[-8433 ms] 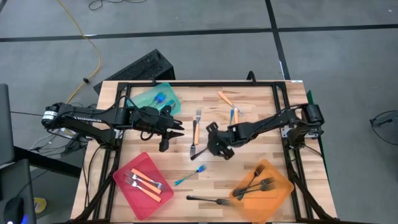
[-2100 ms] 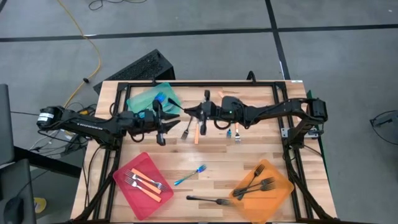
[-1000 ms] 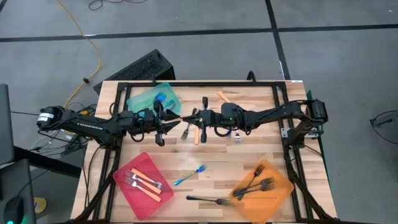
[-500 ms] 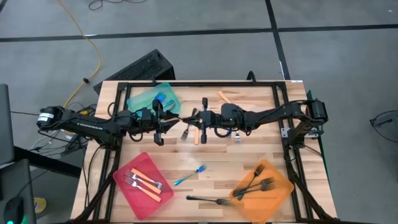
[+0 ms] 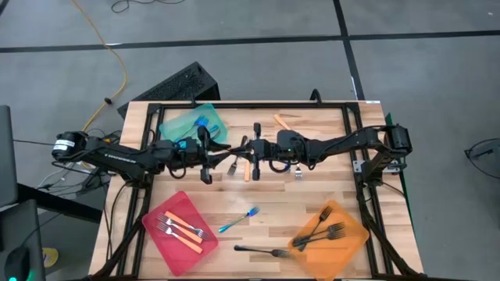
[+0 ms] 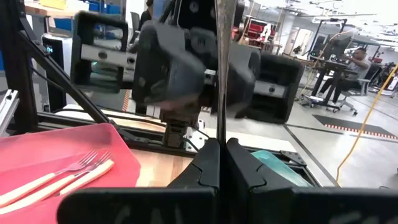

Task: Sort silverware by color (type)
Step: Put the black fork into the orange bin

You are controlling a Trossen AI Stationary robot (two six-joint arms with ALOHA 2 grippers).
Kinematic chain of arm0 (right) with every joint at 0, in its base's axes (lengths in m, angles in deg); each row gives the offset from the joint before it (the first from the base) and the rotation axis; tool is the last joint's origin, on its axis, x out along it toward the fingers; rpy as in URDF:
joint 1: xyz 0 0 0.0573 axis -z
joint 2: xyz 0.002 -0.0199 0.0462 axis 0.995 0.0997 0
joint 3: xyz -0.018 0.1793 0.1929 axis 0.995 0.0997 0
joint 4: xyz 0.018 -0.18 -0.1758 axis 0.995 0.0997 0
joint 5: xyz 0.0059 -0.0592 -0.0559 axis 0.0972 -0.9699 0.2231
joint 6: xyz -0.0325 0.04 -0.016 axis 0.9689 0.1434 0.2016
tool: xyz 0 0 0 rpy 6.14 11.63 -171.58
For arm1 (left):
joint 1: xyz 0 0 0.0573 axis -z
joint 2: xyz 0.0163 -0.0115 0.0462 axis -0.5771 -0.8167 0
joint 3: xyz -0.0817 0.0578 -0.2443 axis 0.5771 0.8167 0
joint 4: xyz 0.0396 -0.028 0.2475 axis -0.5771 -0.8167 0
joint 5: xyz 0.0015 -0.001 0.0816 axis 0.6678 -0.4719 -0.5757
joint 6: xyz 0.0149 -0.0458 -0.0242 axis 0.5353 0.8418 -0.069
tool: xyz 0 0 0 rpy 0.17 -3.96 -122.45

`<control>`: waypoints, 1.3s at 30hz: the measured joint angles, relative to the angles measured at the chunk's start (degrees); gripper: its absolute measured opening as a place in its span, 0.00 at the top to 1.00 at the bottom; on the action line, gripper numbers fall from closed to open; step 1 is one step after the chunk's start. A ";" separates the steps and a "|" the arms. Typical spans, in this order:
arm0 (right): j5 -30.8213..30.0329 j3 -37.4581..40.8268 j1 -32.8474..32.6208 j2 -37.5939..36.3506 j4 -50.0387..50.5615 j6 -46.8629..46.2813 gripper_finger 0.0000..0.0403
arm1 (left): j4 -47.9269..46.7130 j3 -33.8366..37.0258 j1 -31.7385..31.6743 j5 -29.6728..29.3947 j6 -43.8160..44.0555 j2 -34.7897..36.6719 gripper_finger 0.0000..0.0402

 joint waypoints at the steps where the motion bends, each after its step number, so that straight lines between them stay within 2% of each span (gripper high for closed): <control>1: 0.01 0.00 0.00 0.00 0.40 -0.02 0.93 | 0.45 0.00 0.00 0.01 -0.38 0.02 0.79; 9: 0.01 0.00 0.11 0.02 1.10 0.09 0.93 | -1.04 0.02 0.00 -0.04 -2.65 0.03 0.98; 14: 0.10 0.00 0.37 0.02 1.16 -0.19 0.91 | -1.14 0.02 -0.02 -1.21 -2.70 0.04 0.99; 22: -0.01 -0.02 0.40 0.02 1.62 0.20 0.80 | -0.86 0.02 0.02 -3.98 -2.26 0.04 1.00; 26: -0.03 -0.02 0.86 0.02 1.77 0.13 0.72 | -0.82 0.02 0.00 -4.24 -2.00 0.04 1.00; 35: -0.10 -0.02 1.55 0.02 1.79 0.00 0.44 | -0.75 0.02 0.00 -5.82 -2.06 0.04 1.00; 39: -0.08 -0.02 1.51 0.00 1.78 -0.02 0.39 | -0.82 0.04 -0.01 -8.92 -2.59 0.04 1.00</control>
